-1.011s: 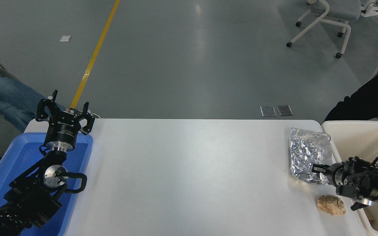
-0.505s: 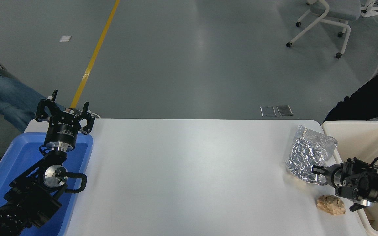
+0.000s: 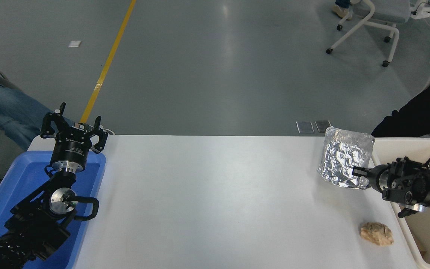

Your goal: Pick up foil plate and place in dustbin

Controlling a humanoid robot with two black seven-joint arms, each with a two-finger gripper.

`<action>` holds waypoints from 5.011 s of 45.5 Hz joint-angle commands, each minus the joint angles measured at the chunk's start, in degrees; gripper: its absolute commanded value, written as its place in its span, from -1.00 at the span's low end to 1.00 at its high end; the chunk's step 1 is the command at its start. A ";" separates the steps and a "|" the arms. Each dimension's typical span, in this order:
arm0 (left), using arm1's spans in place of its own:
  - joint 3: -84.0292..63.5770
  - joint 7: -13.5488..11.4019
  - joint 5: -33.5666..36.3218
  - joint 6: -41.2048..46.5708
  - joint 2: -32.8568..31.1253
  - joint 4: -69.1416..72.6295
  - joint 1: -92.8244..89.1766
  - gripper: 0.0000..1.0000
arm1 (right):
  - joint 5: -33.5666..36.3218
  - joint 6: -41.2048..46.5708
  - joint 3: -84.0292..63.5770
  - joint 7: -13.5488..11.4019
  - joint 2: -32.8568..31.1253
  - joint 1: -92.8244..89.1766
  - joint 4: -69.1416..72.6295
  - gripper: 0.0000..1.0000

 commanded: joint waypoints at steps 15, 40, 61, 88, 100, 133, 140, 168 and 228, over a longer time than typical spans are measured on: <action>0.00 0.00 0.00 0.00 0.00 0.00 0.00 0.98 | 0.03 23.76 0.46 0.15 -14.73 30.60 14.41 -1.00; 0.00 0.00 0.00 0.00 0.00 0.00 0.00 0.98 | -0.15 35.02 0.46 0.06 -21.33 45.90 14.32 -1.00; 0.00 0.00 0.00 0.00 0.00 0.00 0.00 0.98 | 0.20 33.53 0.55 0.06 -24.23 34.22 4.31 -1.00; 0.00 0.00 0.00 0.00 0.00 0.00 0.00 0.98 | 10.74 30.89 10.82 -0.03 -19.23 -6.64 -29.61 -1.00; 0.00 0.00 0.00 0.00 0.00 0.00 0.00 0.98 | 19.18 30.01 15.66 -0.64 -10.26 -21.76 -44.03 -1.00; 0.00 0.00 0.00 0.00 0.00 0.00 0.00 0.98 | 21.47 22.63 21.02 -1.26 -7.36 -31.70 -44.74 0.52; 0.00 0.00 0.00 0.00 0.00 0.00 0.00 0.98 | 21.56 20.78 21.02 -1.17 -7.36 -30.13 -44.39 1.00; 0.00 0.00 0.00 0.00 0.00 0.00 0.00 0.98 | 16.03 24.03 10.93 -1.08 -0.33 7.31 -22.60 1.00; 0.00 0.00 0.00 0.00 0.00 0.00 0.00 0.98 | 13.74 47.50 -6.05 -2.49 1.26 54.43 34.01 1.00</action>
